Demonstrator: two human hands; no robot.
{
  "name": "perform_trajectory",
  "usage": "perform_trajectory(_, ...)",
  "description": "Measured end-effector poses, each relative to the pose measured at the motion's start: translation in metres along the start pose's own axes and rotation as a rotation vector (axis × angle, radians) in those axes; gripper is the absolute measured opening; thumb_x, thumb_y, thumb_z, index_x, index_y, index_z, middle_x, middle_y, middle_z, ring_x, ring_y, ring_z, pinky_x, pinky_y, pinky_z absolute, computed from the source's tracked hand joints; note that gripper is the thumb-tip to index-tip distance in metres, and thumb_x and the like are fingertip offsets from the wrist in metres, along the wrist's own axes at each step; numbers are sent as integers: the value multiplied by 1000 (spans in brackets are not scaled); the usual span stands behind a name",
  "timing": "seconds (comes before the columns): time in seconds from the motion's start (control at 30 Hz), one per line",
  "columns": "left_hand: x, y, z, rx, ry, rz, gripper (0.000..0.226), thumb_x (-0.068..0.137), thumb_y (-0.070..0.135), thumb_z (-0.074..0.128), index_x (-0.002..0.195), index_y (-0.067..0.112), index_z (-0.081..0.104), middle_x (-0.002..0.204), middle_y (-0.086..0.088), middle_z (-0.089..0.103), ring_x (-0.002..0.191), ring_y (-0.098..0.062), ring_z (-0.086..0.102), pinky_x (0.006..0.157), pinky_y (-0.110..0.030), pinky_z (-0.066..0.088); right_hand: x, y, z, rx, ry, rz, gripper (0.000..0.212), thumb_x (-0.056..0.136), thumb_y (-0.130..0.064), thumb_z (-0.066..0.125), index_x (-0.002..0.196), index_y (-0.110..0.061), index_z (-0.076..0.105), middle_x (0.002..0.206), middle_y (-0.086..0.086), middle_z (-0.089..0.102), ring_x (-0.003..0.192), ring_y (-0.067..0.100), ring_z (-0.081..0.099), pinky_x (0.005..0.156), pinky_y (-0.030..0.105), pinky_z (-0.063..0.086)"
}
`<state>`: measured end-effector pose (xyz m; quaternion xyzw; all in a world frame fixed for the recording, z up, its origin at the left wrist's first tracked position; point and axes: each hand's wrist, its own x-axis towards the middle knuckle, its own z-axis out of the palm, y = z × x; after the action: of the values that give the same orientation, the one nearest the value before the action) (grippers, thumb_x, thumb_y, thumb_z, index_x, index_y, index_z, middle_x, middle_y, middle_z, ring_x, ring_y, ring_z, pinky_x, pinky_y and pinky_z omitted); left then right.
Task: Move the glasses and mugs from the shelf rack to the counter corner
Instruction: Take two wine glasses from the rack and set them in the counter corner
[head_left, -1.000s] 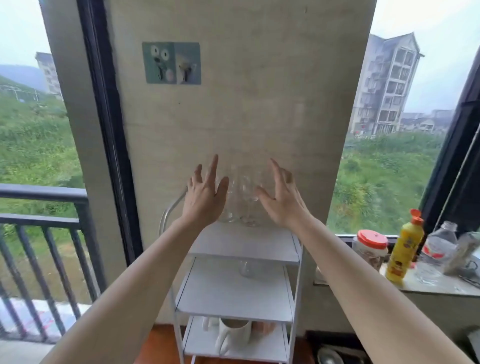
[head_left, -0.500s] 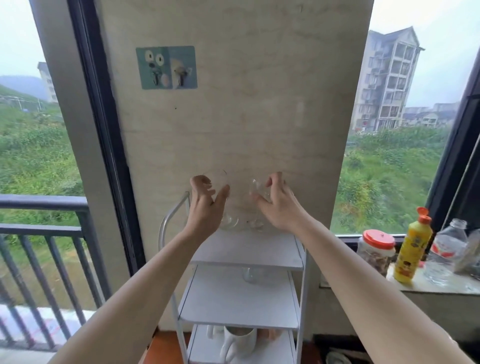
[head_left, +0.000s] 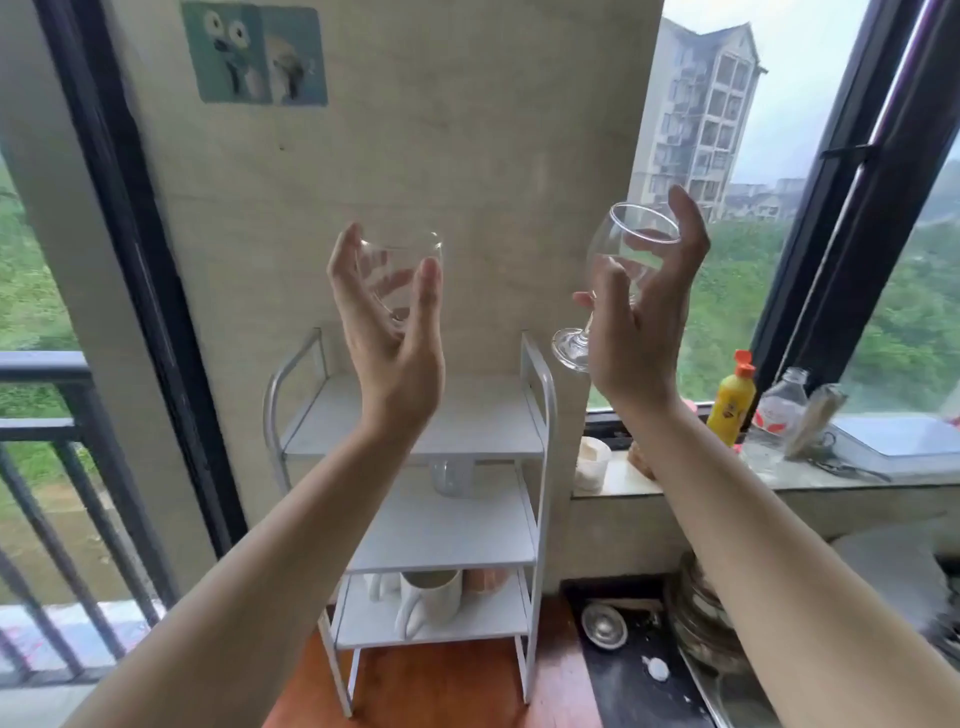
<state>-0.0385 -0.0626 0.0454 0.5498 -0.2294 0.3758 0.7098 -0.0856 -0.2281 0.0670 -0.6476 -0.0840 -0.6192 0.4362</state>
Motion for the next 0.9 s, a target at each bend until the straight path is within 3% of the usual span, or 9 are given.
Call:
perform_trajectory(0.13, -44, 9, 40, -154, -63, -63, 66, 95, 36, 58, 147, 9, 29, 133, -14, 48, 106, 4, 56, 81, -64, 53, -14, 8, -68, -165, 38, 69, 62, 88, -6, 50, 147, -9, 34, 129, 14, 47, 112, 24, 56, 75, 53, 58)
perform_trajectory(0.23, -78, 27, 78, -241, -129, -64, 66, 94, 36, 58, 147, 9, 28, 137, -14, 47, 110, 0, 55, 84, -67, 51, -23, 7, -131, -284, 76, 120, 61, 85, -9, 51, 144, -15, 37, 123, 18, 52, 105, 24, 59, 80, 51, 56)
perform_trajectory(0.37, -132, 66, 134, -361, -255, -53, 65, 94, 34, 59, 146, 9, 29, 133, 20, 50, 104, -13, 60, 75, -61, 55, -25, -9, -227, -408, 121, 141, 64, 83, -19, 51, 145, -15, 38, 125, 16, 54, 94, 10, 63, 82, 40, 55)
perform_trajectory(0.43, -167, 89, 161, -405, -333, -96, 67, 94, 36, 59, 147, 9, 28, 131, 0, 50, 105, -21, 60, 70, -63, 53, -25, -22, -280, -465, 166, 136, 63, 83, -19, 53, 144, -18, 38, 123, 13, 55, 89, -2, 59, 82, 36, 54)
perform_trajectory(0.57, -248, 139, 213, -478, -481, -141, 62, 96, 34, 57, 147, 12, 29, 134, -5, 47, 114, -16, 58, 85, -61, 52, -31, -56, -397, -590, 246, 68, 64, 81, -21, 53, 144, -15, 40, 119, 6, 55, 91, -7, 57, 83, 16, 47)
perform_trajectory(0.67, -324, 187, 255, -553, -578, -163, 62, 96, 31, 58, 146, 10, 29, 137, -20, 46, 117, -33, 57, 89, -66, 47, -47, -87, -493, -671, 312, 51, 66, 81, -25, 51, 145, -11, 40, 120, 9, 57, 91, -4, 57, 84, 16, 46)
perform_trajectory(0.73, -382, 224, 282, -601, -649, -198, 62, 96, 28, 58, 147, 9, 29, 136, -23, 45, 116, -33, 56, 88, -68, 47, -62, -110, -561, -749, 347, 63, 67, 81, -27, 51, 146, -13, 39, 116, 0, 55, 90, -1, 57, 84, 22, 48)
perform_trajectory(0.83, -472, 278, 320, -664, -747, -216, 61, 97, 26, 58, 147, 7, 28, 137, -2, 52, 119, -20, 56, 98, -49, 50, -87, -148, -664, -889, 391, 92, 67, 84, -32, 50, 147, -13, 39, 119, -15, 48, 97, -1, 55, 89, 34, 51)
perform_trajectory(0.9, -526, 310, 342, -716, -813, -257, 64, 95, 31, 60, 147, 9, 29, 135, 9, 54, 117, -15, 57, 97, -34, 49, -104, -172, -725, -968, 392, 122, 67, 84, -33, 52, 147, -12, 38, 120, -6, 50, 94, 5, 58, 88, 39, 53)
